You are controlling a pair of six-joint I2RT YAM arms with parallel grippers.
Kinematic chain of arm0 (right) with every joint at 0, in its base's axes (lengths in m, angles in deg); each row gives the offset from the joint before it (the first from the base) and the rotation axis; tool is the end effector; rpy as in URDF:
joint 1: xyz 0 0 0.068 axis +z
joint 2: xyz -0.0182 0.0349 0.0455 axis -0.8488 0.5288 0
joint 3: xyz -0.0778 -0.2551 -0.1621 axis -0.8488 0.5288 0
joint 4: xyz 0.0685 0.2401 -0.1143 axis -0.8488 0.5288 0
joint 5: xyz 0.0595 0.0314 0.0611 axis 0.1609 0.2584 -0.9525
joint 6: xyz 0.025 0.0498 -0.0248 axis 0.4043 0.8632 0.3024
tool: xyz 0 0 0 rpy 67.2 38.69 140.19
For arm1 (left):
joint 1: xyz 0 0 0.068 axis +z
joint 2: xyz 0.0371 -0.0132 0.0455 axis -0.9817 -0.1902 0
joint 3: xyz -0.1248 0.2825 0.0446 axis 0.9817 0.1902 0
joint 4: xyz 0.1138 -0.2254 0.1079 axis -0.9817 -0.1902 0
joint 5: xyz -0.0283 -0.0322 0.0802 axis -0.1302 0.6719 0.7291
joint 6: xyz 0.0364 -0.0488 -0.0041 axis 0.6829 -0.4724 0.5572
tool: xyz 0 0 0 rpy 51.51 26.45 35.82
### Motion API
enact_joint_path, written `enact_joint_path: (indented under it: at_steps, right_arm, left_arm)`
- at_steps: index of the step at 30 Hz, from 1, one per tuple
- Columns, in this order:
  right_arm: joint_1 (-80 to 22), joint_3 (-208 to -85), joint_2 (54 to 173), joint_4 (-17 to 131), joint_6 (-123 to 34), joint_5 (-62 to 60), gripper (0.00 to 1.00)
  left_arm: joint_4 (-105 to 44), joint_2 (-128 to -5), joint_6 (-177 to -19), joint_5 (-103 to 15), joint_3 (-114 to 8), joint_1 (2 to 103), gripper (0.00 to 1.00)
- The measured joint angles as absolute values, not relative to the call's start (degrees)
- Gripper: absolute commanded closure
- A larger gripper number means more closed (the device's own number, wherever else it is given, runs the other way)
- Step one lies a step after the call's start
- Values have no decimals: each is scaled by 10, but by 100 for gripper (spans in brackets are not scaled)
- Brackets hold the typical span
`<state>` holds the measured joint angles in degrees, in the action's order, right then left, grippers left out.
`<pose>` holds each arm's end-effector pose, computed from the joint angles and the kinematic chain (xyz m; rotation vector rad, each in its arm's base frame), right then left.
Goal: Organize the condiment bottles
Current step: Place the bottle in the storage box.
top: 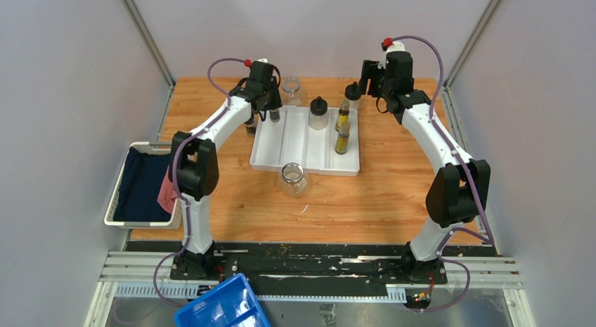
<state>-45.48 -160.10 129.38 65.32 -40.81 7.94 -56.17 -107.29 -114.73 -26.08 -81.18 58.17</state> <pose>0.4270 0.0942 0.4051 -0.0205 1.8729 0.2527 0.4793 -0.1747 0.3026 -0.2400 2.2444 -0.2804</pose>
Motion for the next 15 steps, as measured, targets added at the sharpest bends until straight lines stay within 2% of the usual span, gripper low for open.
enact_joint_path:
  at_steps: [15]
  right_arm:
    - [-455,-1601,1294,653,-408,80,27]
  left_arm:
    - [-560,-1093,-1147,-258,-812,583,100]
